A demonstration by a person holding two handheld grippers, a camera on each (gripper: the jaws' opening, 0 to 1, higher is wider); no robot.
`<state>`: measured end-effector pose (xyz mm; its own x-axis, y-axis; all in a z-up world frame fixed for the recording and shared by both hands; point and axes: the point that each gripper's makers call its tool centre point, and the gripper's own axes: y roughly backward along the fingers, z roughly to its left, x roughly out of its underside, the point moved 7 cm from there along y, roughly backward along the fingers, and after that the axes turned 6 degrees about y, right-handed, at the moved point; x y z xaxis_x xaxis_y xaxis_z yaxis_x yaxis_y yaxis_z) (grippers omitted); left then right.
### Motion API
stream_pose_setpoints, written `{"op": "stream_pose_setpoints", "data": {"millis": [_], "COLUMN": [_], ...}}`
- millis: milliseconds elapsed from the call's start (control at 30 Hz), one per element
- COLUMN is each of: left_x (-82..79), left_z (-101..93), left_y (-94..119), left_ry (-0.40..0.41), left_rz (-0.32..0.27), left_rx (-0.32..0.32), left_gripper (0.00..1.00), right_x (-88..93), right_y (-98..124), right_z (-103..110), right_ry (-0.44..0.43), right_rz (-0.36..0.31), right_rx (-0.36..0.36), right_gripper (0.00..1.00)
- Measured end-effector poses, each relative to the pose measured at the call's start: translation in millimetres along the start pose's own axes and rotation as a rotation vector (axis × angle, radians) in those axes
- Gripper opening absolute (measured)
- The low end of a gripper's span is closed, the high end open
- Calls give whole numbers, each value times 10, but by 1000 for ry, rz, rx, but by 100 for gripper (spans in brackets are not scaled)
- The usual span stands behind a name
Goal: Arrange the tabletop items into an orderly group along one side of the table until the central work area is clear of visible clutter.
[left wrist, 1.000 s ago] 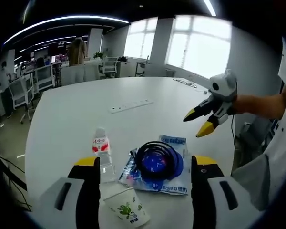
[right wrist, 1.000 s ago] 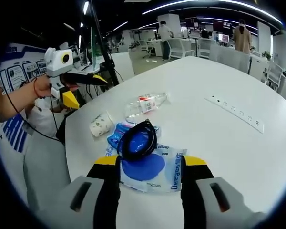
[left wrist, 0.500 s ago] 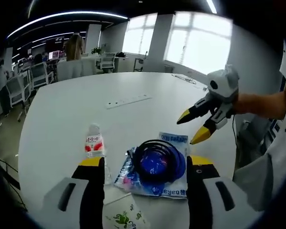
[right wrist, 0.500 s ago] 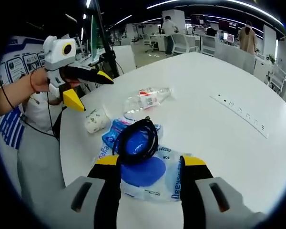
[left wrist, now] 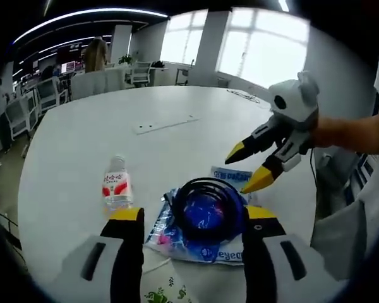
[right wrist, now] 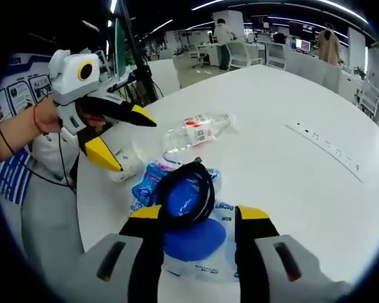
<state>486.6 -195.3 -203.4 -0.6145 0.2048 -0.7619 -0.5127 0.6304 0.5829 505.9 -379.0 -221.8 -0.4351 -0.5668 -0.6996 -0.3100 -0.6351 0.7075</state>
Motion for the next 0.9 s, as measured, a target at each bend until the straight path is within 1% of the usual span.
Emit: {"op": "stream_pose_setpoints", "data": {"millis": [133,200,367,633,833,900], "left_x": [13,29,50,77,114,137], "left_z": [25,45,54,72,73,75], "left_y": [-49,-76,-135,-235,-334,-366], "left_ry": [4,0,0,12,7,11], "left_rz": [12,28,45,70,115,138], "left_rx": [-3,-14,-11,-17,-32,-40], "left_gripper": [61,60,59,52,47,45], "right_x": [3,8,22,39,55,63], "right_y": [-48,-77,-140,-201,-261,-282], "right_z": [-6,-10,-20,-32,-35,-41], "right_ry": [-11,-12,-23,-39,-45,-46], "right_rz": [4,8,16,25,35,42], "right_rx": [-2,-1,-2,-2,-1,3], "right_gripper": [41,40,38,34,31,30]}}
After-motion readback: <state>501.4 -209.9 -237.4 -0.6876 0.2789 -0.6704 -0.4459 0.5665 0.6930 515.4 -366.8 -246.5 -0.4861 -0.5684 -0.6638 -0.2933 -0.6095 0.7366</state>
